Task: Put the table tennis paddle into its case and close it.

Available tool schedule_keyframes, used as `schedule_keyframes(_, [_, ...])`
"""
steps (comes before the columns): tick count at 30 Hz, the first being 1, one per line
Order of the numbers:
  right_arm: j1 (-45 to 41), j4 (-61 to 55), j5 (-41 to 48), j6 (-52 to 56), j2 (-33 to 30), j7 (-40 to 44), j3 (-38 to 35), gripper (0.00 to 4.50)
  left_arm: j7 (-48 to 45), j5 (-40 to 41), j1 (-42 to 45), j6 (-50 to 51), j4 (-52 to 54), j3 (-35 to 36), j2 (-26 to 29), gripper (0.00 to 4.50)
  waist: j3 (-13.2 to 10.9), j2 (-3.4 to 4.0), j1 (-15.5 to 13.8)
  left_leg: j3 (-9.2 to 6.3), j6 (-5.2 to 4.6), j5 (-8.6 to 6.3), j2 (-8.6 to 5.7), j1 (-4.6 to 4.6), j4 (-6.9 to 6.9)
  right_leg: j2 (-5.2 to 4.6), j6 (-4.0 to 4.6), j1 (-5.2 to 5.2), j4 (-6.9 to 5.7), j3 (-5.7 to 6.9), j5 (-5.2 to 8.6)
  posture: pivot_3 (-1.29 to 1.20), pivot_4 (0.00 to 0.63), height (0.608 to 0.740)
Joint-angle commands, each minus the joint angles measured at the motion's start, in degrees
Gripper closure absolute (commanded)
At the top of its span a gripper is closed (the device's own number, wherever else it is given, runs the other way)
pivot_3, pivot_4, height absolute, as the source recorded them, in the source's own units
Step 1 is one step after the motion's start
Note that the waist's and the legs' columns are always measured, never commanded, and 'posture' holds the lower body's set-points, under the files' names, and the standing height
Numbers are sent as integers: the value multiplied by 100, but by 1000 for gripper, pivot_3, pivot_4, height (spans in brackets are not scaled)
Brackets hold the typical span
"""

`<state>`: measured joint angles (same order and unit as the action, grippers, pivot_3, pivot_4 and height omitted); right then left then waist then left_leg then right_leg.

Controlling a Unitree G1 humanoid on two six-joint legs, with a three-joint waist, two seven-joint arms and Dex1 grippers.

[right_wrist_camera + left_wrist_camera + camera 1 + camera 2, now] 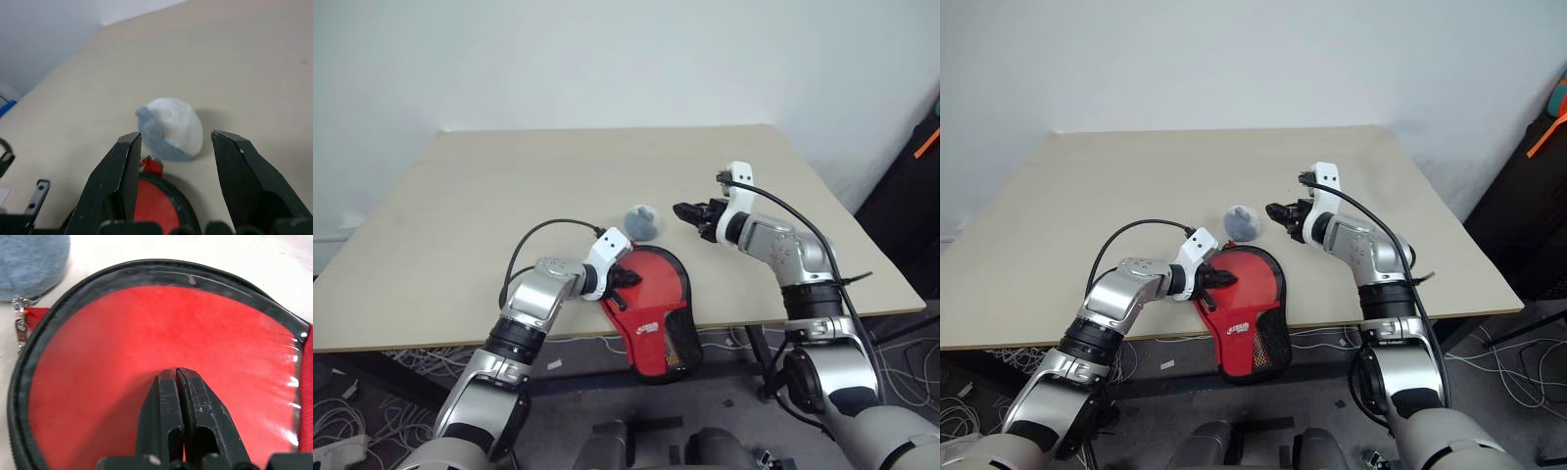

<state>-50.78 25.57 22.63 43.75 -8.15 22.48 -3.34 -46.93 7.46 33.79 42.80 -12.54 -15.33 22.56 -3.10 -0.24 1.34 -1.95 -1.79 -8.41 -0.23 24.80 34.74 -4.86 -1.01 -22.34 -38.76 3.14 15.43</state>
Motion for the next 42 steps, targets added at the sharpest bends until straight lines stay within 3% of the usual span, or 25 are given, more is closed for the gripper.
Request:
schedule_keyframes(1, [-436, 560, -253, -599, 262, 28, 126, 1668, 11, -70, -126, 293, 2, -207, -6, 4500, 0, 1, 0, -1, 0, 0, 0, -3, -2, 1, 0, 1, 0, -1, 0, 0, 0, 722])
schedule_keyframes(6, [-974, 1744, -556, -1250, 646, 85, 200, 51, 83, -86, -110, 390, -38, -212, -41, 4500, 0, 1, -2, 1, -1, 1, -8, -5, -1, 2, -1, 3, 0, -7, -1, 0, 0, 722])
schedule_keyframes(19, [-2019, 4482, -1313, -3068, 1252, -241, 99, 18, 280, -4, -216, 651, 146, -90, -65, 4500, 1, 3, 1, 0, 1, 0, -18, -18, -5, 7, -5, 3, -4, -31, -6, 0, 0, 722])
schedule_keyframes(32, [-2110, 4961, -1602, -3384, 1377, -654, -217, 18, 391, 89, -397, 891, 468, 89, -22, 4500, 1, 3, 86, -3, 1, 0, -21, -26, -13, 26, -5, -2, -4, -68, -8, 0, 0, 722])
schedule_keyframes(35, [-2124, 4961, -1623, -3412, 1422, -725, -285, 620, 408, 100, -431, 907, 503, 105, -16, 4500, 1, 4, 131, -7, 2, 0, -21, -28, -13, 27, -4, -1, -5, -67, -9, 0, 0, 722])
schedule_keyframes(40, [-2143, 4953, -1689, -3430, 1441, -670, -304, 2367, 442, 147, -480, 952, 575, 117, -9, 4500, 0, 4, 132, -6, 2, 0, -21, -29, -12, 27, -3, -2, -5, -70, -12, 0, 0, 722])
schedule_keyframes(42, [-2142, 4955, -1690, -3405, 1444, -689, -312, 2367, 454, 157, -511, 961, 607, 121, 6, 4500, 0, 4, 132, -6, 2, 0, -21, -29, -12, 27, -3, -2, -5, -70, -12, 0, 0, 722])
